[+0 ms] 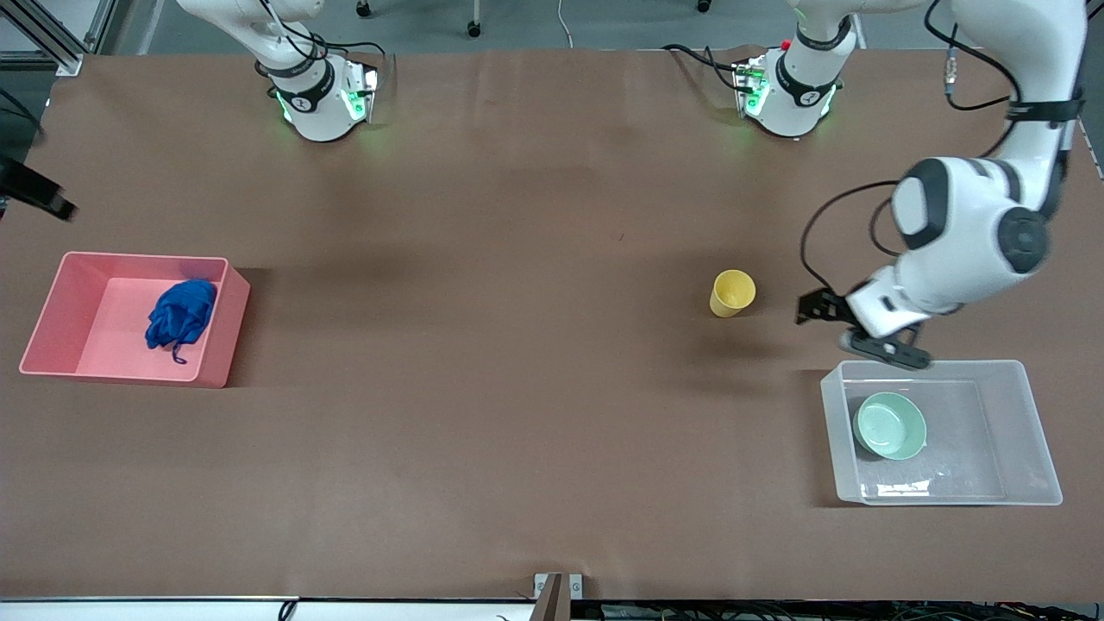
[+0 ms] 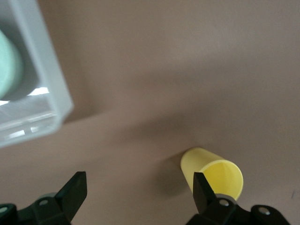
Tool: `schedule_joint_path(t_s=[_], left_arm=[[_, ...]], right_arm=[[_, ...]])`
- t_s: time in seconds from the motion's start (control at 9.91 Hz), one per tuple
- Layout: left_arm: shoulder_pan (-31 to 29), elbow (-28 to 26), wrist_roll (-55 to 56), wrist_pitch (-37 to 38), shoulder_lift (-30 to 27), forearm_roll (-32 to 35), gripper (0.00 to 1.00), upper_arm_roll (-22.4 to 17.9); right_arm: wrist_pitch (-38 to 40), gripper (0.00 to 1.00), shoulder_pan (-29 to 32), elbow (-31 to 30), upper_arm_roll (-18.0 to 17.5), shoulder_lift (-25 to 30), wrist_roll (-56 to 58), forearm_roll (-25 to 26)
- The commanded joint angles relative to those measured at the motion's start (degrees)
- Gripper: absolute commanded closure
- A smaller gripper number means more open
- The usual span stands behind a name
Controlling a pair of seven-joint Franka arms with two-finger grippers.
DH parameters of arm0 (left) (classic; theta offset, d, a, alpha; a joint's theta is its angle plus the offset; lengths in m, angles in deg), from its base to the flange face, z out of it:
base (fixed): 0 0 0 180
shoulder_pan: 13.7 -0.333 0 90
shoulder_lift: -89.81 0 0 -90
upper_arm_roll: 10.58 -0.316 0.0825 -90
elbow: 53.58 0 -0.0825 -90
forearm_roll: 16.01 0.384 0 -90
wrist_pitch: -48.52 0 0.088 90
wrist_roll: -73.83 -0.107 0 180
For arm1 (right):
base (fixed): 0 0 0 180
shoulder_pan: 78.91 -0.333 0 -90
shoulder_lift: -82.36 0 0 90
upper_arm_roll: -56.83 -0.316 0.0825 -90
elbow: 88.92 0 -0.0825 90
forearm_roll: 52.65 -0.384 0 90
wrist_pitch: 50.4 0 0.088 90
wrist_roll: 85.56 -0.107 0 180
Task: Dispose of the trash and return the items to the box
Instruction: 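Move the left gripper to the yellow cup and grasp it while the right gripper withdraws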
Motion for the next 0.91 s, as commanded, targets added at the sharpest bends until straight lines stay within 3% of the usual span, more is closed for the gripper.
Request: schedule_joint_path(t_s=[0.0, 0.3, 0.4, 0.5, 0.61, 0.81], left_arm=[[-0.4, -8.8, 1.1, -8.3, -0.6, 1.2, 0.0, 3.4], [-0.3, -15.4, 3.8, -19.0, 1.2, 1.2, 0.02, 7.5], [0.1, -16.4, 3.8, -21.4, 2.7, 1.2, 0.29, 8.5], [0.2, -17.1, 3.8, -22.7, 4.0, 1.2, 0.73, 8.5], [0.2, -17.2, 3.8, -22.8, 4.8, 1.2, 0.98, 8.5], [0.2, -17.2, 3.4, -22.6, 4.9, 1.3, 1.0, 8.5]], right_arm=[[1.9, 0.0, 0.1, 3.0, -0.2, -2.9, 0.3, -0.8], [1.9, 0.0, -0.4, 2.3, -0.4, -2.9, 2.8, -0.5], [1.9, 0.0, -1.0, 2.3, -0.5, -2.9, 3.0, 0.3], [1.9, 0.0, -1.6, 2.3, -0.5, -2.8, 3.1, 0.7], [1.9, 0.0, -1.6, 2.3, -0.4, -2.9, 3.3, 0.9], [2.3, 0.0, -1.2, 2.9, -0.3, -2.9, 6.7, 1.8]])
